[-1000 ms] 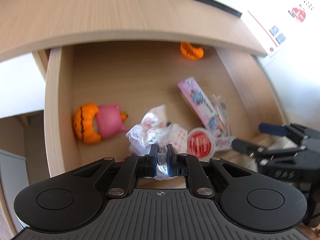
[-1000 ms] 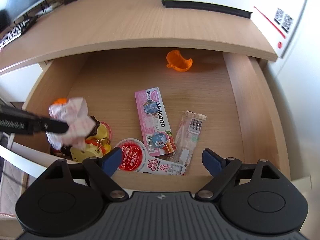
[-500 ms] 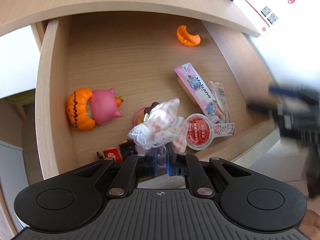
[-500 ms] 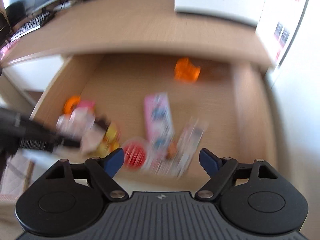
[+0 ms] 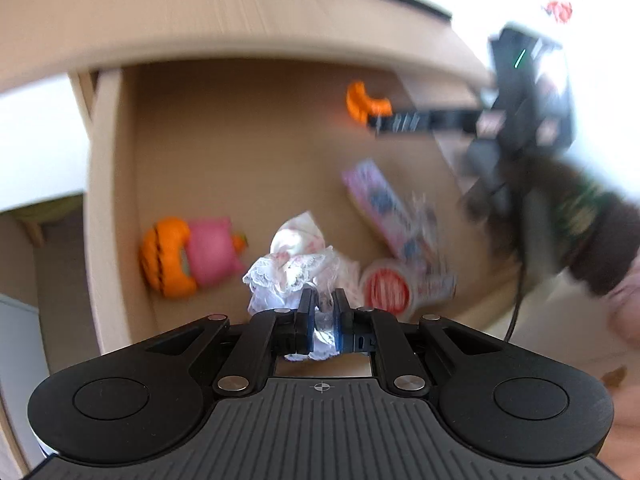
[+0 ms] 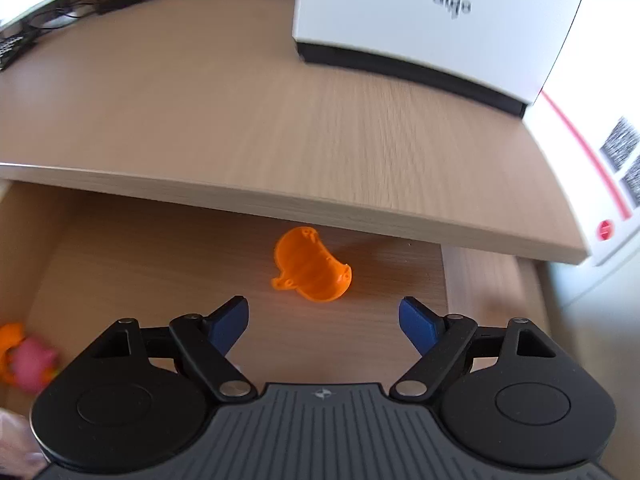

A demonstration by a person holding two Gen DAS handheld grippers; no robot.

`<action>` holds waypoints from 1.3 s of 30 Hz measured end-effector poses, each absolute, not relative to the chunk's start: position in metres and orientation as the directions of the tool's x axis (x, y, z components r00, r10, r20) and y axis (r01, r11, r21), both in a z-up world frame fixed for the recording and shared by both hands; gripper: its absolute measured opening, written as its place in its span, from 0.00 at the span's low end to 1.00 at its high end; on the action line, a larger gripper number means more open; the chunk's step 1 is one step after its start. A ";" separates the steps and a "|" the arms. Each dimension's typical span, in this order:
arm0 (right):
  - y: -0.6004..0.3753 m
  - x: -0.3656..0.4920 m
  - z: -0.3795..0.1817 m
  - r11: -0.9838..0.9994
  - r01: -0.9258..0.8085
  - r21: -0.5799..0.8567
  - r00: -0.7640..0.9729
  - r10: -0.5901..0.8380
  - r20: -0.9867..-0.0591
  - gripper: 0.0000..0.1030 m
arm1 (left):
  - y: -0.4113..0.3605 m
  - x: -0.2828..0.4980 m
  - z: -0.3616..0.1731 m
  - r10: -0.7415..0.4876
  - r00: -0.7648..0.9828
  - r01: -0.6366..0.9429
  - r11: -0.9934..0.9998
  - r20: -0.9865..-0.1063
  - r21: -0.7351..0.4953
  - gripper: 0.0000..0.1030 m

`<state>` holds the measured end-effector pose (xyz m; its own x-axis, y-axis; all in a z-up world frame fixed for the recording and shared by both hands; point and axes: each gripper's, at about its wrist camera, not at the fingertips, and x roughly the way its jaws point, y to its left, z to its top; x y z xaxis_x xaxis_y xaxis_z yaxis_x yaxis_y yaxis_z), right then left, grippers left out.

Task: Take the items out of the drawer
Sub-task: 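Lift the tissue with the left gripper while the right gripper grasps the orange cup toy, then set the tissue on the desk with the left gripper while the right gripper sets the orange toy beside it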

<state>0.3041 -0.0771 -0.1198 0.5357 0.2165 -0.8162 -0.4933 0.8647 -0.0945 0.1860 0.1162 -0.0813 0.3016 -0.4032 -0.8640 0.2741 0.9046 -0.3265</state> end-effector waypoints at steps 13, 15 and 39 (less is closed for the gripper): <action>-0.060 0.363 -0.149 0.849 -0.527 -0.037 0.477 0.260 -0.840 0.54 | 0.106 0.233 -0.066 -0.381 0.340 0.289 0.912 -0.860 -0.291 0.10; -0.064 0.364 -0.144 0.850 -0.527 -0.013 0.450 0.266 -0.852 0.53 | 0.096 0.231 -0.077 -0.383 0.330 0.295 0.910 -0.863 -0.291 0.10; -0.121 0.282 0.011 0.853 -0.521 -0.038 0.627 0.352 -0.695 0.53 | 0.037 0.413 -0.027 -0.371 0.600 0.304 0.925 -0.709 -0.227 0.16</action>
